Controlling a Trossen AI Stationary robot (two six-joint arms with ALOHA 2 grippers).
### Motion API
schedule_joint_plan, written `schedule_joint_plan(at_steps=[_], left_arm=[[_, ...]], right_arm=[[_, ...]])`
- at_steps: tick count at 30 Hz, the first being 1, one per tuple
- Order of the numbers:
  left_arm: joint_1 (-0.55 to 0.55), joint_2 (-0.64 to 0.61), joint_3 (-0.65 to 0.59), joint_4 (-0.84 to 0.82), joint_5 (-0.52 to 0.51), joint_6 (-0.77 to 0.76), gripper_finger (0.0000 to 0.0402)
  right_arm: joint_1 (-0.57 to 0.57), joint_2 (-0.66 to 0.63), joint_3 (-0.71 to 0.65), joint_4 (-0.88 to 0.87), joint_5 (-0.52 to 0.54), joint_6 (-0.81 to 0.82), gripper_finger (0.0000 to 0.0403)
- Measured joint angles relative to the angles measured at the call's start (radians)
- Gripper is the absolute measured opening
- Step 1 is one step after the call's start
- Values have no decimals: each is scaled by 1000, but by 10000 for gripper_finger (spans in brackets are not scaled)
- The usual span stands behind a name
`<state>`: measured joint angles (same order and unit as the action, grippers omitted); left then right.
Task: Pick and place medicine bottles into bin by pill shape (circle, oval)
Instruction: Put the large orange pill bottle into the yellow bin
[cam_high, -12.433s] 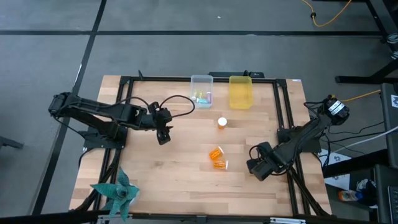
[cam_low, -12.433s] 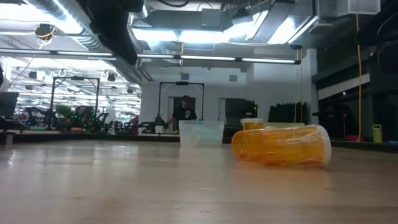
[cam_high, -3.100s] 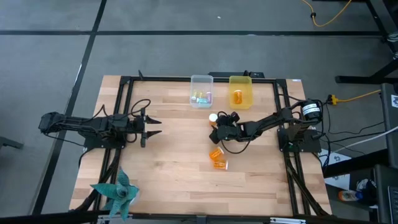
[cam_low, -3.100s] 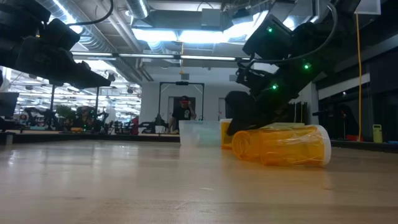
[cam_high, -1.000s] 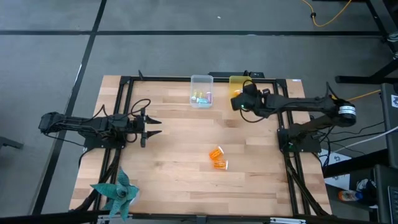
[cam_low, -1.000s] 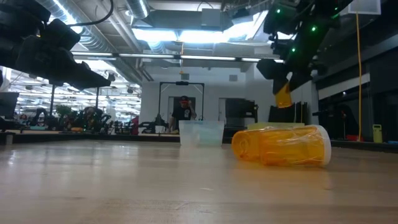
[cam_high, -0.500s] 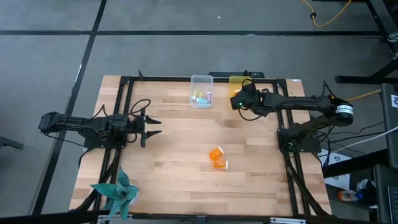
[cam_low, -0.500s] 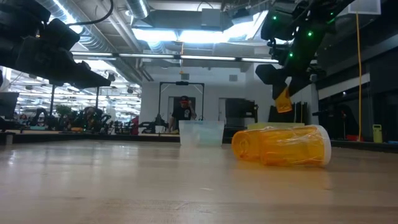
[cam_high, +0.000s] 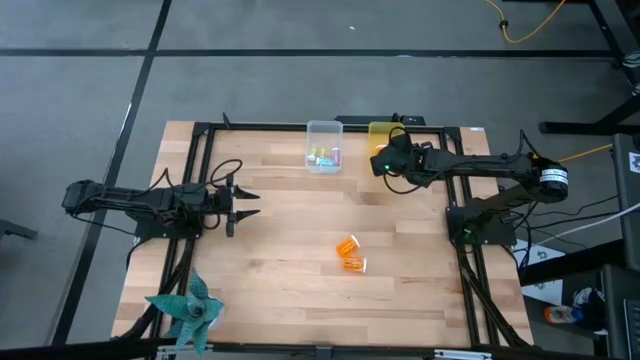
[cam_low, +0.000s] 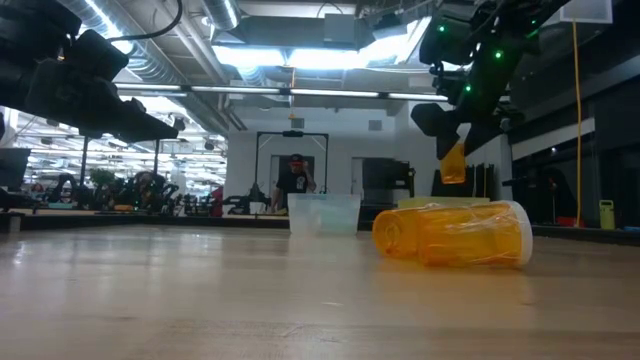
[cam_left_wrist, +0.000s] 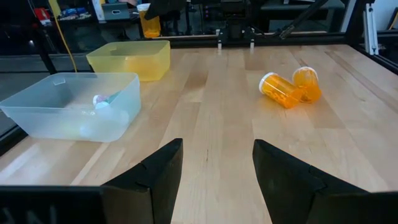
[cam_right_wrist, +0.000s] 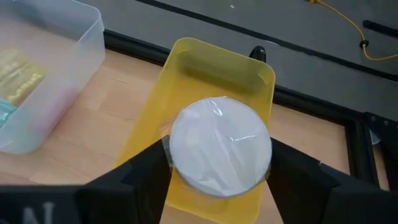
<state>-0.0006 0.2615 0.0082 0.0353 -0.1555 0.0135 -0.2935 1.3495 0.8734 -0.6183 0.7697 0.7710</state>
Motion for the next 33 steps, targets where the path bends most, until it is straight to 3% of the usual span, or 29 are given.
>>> schedule_joint_plan(at_steps=[10,20,27,33], left_arm=[[0,0,0,0,0,0,190],[0,0,0,0,0,0,190],[0,0,0,0,0,-1,190],[0,0,0,0,0,-1,190]], right_arm=[[0,0,0,25,6,-42,287],[0,0,0,24,2,-38,291],[20,0,0,33,-116,-46,291],[171,0,-1,171,-209,-146,291]])
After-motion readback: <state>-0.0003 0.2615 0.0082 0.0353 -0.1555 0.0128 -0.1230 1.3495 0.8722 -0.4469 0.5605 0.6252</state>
